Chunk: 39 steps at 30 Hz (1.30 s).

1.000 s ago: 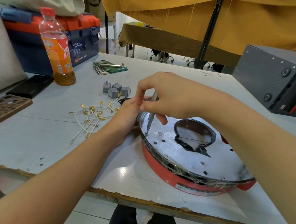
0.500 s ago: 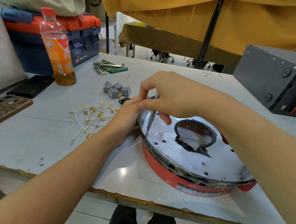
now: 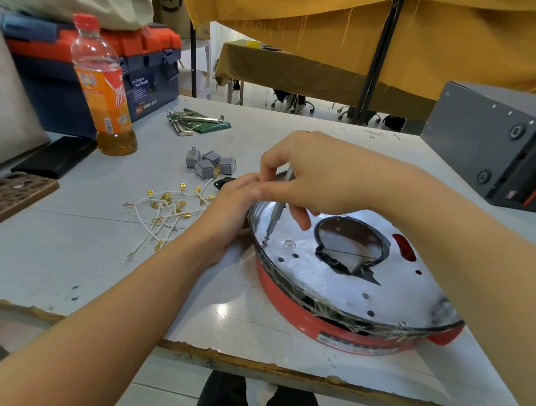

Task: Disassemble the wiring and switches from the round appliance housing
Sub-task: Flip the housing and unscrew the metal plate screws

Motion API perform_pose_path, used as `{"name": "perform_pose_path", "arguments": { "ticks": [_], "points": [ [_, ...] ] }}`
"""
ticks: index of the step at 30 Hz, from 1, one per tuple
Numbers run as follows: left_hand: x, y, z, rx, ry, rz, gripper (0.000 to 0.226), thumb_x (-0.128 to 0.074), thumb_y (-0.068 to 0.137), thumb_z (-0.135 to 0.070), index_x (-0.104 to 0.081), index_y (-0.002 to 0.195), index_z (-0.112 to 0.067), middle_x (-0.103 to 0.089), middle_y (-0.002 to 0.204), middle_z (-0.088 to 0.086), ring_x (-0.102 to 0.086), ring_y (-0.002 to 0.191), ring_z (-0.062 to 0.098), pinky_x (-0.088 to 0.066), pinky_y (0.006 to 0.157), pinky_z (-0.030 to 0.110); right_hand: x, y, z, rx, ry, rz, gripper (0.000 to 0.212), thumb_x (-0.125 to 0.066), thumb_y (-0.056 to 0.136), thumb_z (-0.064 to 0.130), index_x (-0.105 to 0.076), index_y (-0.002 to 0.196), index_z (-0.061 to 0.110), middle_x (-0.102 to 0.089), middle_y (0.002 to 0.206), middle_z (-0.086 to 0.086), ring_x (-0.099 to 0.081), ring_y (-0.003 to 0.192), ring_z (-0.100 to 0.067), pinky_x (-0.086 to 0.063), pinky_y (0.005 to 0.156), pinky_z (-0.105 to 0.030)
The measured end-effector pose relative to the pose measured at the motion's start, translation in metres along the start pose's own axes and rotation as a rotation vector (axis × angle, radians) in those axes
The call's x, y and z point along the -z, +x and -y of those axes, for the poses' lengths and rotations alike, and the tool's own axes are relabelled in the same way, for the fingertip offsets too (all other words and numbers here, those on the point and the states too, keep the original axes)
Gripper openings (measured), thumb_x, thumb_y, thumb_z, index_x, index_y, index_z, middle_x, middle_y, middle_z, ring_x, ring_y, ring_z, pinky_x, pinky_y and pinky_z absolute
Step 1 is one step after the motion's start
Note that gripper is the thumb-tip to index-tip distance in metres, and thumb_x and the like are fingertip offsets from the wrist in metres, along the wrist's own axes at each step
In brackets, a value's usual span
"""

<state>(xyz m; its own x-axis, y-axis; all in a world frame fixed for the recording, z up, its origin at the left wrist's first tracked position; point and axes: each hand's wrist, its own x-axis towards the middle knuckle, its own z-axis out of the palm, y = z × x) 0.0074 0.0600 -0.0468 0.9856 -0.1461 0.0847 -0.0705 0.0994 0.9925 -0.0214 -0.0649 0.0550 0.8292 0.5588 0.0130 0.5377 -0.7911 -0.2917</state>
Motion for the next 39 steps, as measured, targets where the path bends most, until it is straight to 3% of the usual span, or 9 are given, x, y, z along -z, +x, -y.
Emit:
{"name": "perform_pose_path", "arguments": {
  "ticks": [5, 9, 13, 16, 22, 26, 30, 33, 39],
  "points": [
    [-0.001, -0.004, -0.002, 0.014, -0.056, -0.01, 0.027, -0.052, 0.091, -0.014, -0.058, 0.11, 0.005, -0.064, 0.091, 0.017, -0.063, 0.07, 0.014, -0.049, 0.058, 0.022, -0.001, -0.004, 0.0, 0.001, 0.026, -0.004, 0.013, -0.058, 0.093, 0.022, -0.056, 0.081, 0.027, -0.061, 0.048, 0.007, -0.055, 0.05, 0.008, -0.037, 0.054, -0.006],
    [0.01, 0.0, -0.017, -0.193, 0.428, -0.071, 0.011, -0.06, 0.087, -0.014, -0.061, 0.095, -0.021, -0.064, 0.105, 0.001, -0.061, 0.098, 0.013, -0.048, 0.084, 0.027, 0.004, -0.008, -0.001, -0.006, 0.025, 0.032, 0.003, -0.063, 0.089, 0.02, -0.064, 0.087, 0.021, -0.065, 0.06, 0.007, -0.056, 0.057, 0.004, -0.038, 0.051, -0.007],
    [0.022, -0.008, -0.047, -0.23, 0.81, 0.247, 0.01, -0.069, 0.08, -0.026, -0.073, 0.089, -0.028, -0.057, 0.109, -0.016, -0.053, 0.099, -0.004, -0.041, 0.088, 0.018, 0.007, -0.01, -0.003, -0.02, -0.002, 0.071, 0.007, -0.064, 0.087, 0.019, -0.068, 0.083, 0.023, -0.068, 0.071, 0.005, -0.059, 0.065, -0.002, -0.042, 0.058, -0.017],
    [0.028, -0.015, -0.063, -0.14, 1.007, 0.465, 0.005, -0.069, 0.082, -0.027, -0.074, 0.083, -0.029, -0.055, 0.115, -0.02, -0.05, 0.105, -0.003, -0.036, 0.093, 0.02, 0.007, -0.01, -0.004, -0.024, 0.002, 0.062, 0.009, -0.064, 0.087, 0.025, -0.067, 0.081, 0.021, -0.067, 0.064, 0.007, -0.056, 0.057, 0.002, -0.041, 0.055, -0.016],
    [0.018, -0.015, -0.073, -0.012, 1.134, 0.458, 0.01, -0.067, 0.084, -0.028, -0.075, 0.082, -0.023, -0.054, 0.108, -0.03, -0.053, 0.104, 0.003, -0.038, 0.092, 0.027, 0.002, -0.009, -0.008, -0.06, 0.091, 0.003, 0.02, -0.061, 0.091, 0.027, -0.062, 0.075, 0.014, -0.062, 0.045, 0.004, -0.05, 0.039, -0.001, -0.037, 0.044, -0.006],
    [0.011, -0.016, -0.075, 0.048, 1.148, 0.42, 0.008, -0.068, 0.081, -0.023, -0.074, 0.079, -0.019, -0.062, 0.102, -0.022, -0.059, 0.1, 0.016, -0.046, 0.089, 0.037, 0.004, -0.01, -0.009, -0.038, 0.083, 0.014, 0.008, -0.063, 0.089, 0.018, -0.066, 0.084, 0.013, -0.067, 0.059, 0.002, -0.054, 0.049, 0.0, -0.04, 0.048, -0.007],
    [0.008, -0.016, -0.074, 0.068, 1.167, 0.392, 0.007, -0.068, 0.08, -0.021, -0.073, 0.08, -0.016, -0.065, 0.101, -0.012, -0.06, 0.094, 0.017, -0.047, 0.079, 0.03, 0.008, -0.012, -0.011, -0.019, 0.068, 0.065, 0.005, -0.065, 0.087, 0.011, -0.069, 0.088, 0.013, -0.066, 0.067, 0.003, -0.055, 0.056, 0.0, -0.04, 0.05, -0.009],
    [0.007, -0.016, -0.073, 0.076, 1.188, 0.377, 0.005, -0.068, 0.079, -0.023, -0.071, 0.076, -0.021, -0.066, 0.104, 0.0, -0.06, 0.095, 0.02, -0.049, 0.085, 0.035, 0.01, -0.012, -0.012, -0.019, 0.086, 0.091, 0.006, -0.065, 0.087, 0.012, -0.07, 0.089, 0.015, -0.066, 0.067, 0.004, -0.057, 0.062, -0.007, -0.043, 0.053, -0.014],
    [0.005, -0.013, -0.072, 0.09, 1.239, 0.35, 0.01, -0.069, 0.077, -0.024, -0.071, 0.084, -0.017, -0.067, 0.104, 0.011, -0.061, 0.098, 0.031, -0.049, 0.089, 0.046, 0.002, -0.01, -0.011, -0.057, 0.117, 0.018, 0.02, -0.059, 0.093, 0.026, -0.064, 0.076, 0.016, -0.064, 0.05, 0.003, -0.052, 0.045, -0.003, -0.043, 0.048, -0.014]
  ]
}}
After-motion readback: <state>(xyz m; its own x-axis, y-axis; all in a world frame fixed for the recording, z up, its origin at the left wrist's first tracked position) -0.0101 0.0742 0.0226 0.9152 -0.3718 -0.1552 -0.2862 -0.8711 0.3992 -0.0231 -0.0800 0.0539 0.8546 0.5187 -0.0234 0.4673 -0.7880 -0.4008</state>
